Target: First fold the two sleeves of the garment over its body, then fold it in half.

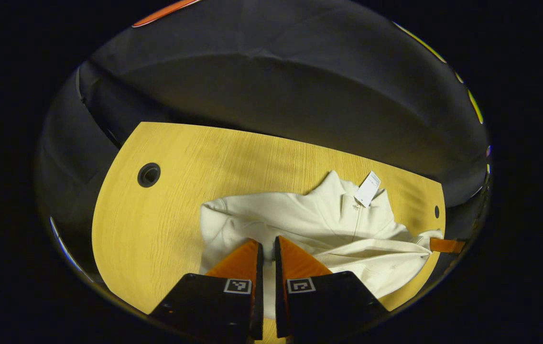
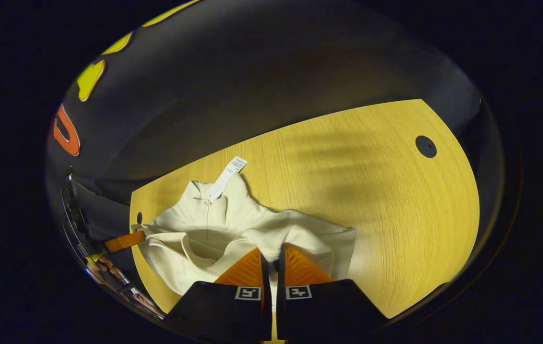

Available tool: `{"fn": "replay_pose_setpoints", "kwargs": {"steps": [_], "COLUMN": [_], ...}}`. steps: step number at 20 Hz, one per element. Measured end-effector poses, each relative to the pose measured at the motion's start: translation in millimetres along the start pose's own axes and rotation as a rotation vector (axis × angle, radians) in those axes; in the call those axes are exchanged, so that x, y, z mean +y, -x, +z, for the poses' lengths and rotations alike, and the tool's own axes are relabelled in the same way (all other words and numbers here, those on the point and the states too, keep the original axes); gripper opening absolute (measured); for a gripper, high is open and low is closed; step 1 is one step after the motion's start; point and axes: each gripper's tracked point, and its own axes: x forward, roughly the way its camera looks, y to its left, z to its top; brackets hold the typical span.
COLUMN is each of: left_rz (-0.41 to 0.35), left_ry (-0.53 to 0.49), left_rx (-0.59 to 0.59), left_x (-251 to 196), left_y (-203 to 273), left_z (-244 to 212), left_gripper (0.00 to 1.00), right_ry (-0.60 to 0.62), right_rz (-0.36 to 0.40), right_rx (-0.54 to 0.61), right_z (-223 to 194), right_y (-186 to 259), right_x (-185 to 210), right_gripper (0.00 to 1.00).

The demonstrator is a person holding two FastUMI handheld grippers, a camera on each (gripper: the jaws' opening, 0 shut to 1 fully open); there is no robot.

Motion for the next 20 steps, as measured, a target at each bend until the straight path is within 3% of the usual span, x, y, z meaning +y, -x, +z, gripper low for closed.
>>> {"fn": "replay_pose_setpoints", "kwargs": {"steps": [6,9,10,11,12,16,20], "left_rz": [-0.010,-0.035,-0.051,-0.060,-0.068,-0.057,-0.045], "left_ry": [0.020,0.034,0.046,0.061,0.069,0.080,0.068], "left_rx": [-0.045,-0.084,-0.096,-0.101,-0.100,-0.117,-0.158], "left_x": [-4.9,-9.1,-11.8,-14.5,-16.7,-13.0,-6.9], "left_y": [-31.4,-30.4,-29.5,-27.9,-25.8,-6.8,20.4], "left_z": [6.0,14.3,17.0,15.3,14.5,17.2,22.5], "left_gripper": [0.16,0.17,0.34,0.58,0.77,0.95,0.98], "right_ry": [-0.103,-0.184,-0.203,-0.224,-0.241,-0.248,-0.164], "right_rz": [0.004,0.033,0.045,0.055,0.078,0.099,0.070], "right_rx": [-0.058,-0.099,-0.118,-0.131,-0.146,-0.185,-0.222], "right_z": [-4.0,2.7,9.4,12.1,15.7,23.6,21.0], "right_y": [-29.6,-27.8,-26.7,-23.8,-19.9,-2.5,22.9], "right_x": [-2.1,0.3,2.2,3.7,7.5,15.8,22.1], "right_gripper": [0.06,0.13,0.27,0.43,0.43,0.82,0.88]}}
